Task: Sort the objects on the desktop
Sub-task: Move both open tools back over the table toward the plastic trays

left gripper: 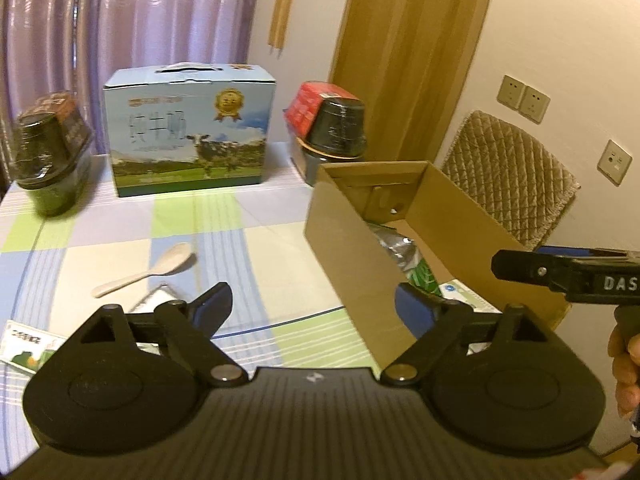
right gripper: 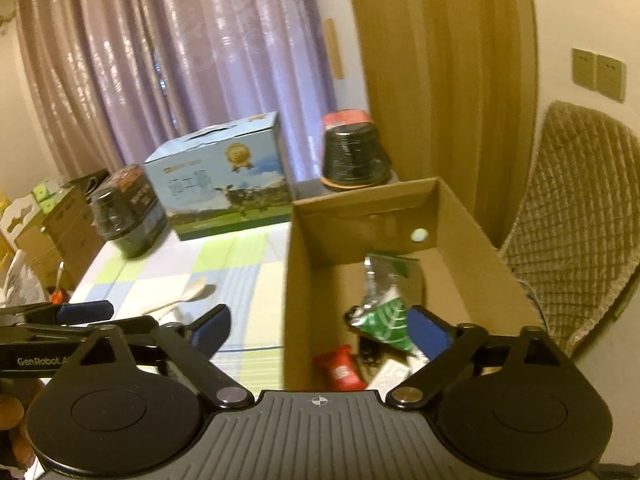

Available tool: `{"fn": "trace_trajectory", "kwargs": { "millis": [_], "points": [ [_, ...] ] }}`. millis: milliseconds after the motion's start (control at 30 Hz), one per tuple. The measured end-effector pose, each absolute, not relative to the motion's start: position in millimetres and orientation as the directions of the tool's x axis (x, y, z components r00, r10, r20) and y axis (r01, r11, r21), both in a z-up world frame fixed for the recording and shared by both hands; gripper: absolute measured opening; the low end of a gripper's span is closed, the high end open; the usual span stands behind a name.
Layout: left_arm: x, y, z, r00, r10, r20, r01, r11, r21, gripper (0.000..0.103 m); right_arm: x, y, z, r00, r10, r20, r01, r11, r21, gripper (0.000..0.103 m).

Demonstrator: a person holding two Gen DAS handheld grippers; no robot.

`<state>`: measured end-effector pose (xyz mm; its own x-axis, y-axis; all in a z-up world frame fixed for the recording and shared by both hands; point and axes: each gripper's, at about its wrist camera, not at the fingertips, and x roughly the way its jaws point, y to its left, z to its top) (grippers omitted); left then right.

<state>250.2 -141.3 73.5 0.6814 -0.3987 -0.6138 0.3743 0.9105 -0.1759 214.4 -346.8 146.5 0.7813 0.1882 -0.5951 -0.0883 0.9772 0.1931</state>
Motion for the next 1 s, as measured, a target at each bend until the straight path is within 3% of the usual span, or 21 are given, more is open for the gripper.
{"fn": "trace_trajectory", "kwargs": {
  "millis": [67,333,667,1000],
  "points": [
    [250,-130,75,0.691,-0.385,-0.612,0.358,0.918,-0.173,0.092,214,-336,149,0.782,0.203,-0.589,-0.108,0.975,0.192,0.101],
    [251,-69,80,0.727,-0.306,-0.614,0.265,0.951,-0.160,0.102,216,-294,153,0.778,0.276,-0.565,-0.178,0.958,0.223,0.101],
    [242,8,71,0.744,-0.209,-0.635,0.153,0.978,-0.144,0.102,219,-239,143,0.741,0.364,-0.564,-0.258,0.930,0.261,0.101],
    [238,35,51,0.707,-0.204,-0.677,0.163,0.979,-0.124,0.102,228,-205,103,0.713,0.389,-0.584,-0.257,0.919,0.299,0.101]
  ]
}}
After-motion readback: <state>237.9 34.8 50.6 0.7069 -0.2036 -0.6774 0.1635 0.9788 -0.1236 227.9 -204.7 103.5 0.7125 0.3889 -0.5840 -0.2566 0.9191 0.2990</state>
